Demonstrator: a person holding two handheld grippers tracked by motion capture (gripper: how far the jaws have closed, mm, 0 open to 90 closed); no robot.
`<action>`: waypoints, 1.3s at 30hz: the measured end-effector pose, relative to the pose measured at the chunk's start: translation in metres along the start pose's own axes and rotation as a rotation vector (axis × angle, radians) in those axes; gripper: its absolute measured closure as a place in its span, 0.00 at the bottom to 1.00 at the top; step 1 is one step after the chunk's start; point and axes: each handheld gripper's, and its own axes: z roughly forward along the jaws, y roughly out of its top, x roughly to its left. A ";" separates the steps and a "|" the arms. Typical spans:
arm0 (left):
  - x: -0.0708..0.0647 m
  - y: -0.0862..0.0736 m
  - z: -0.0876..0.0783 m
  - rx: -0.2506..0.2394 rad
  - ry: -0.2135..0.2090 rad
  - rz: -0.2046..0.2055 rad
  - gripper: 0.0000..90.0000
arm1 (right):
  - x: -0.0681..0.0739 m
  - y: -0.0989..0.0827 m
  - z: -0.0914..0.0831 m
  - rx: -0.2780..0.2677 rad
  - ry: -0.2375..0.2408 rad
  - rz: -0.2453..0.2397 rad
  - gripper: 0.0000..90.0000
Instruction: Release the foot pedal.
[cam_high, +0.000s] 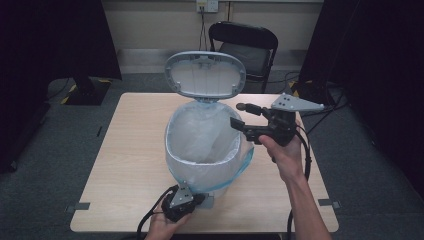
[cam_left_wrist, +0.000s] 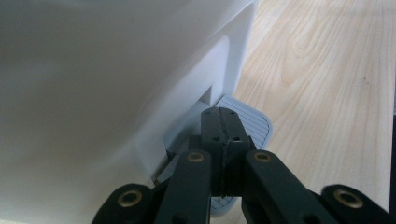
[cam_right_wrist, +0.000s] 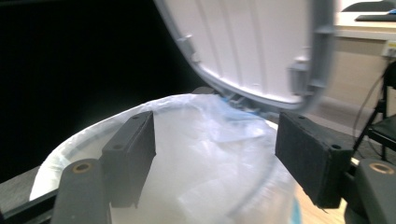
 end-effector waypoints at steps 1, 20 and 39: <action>0.000 0.000 0.000 0.000 0.000 0.000 1.00 | -0.002 -0.001 -0.003 -0.002 -0.010 0.005 0.32; 0.000 0.000 0.000 0.001 0.005 -0.006 1.00 | -0.047 -0.059 -0.044 0.068 -0.254 0.105 0.42; 0.000 0.002 -0.001 0.015 0.000 -0.012 1.00 | -0.067 -0.199 -0.039 0.347 -0.328 0.236 0.36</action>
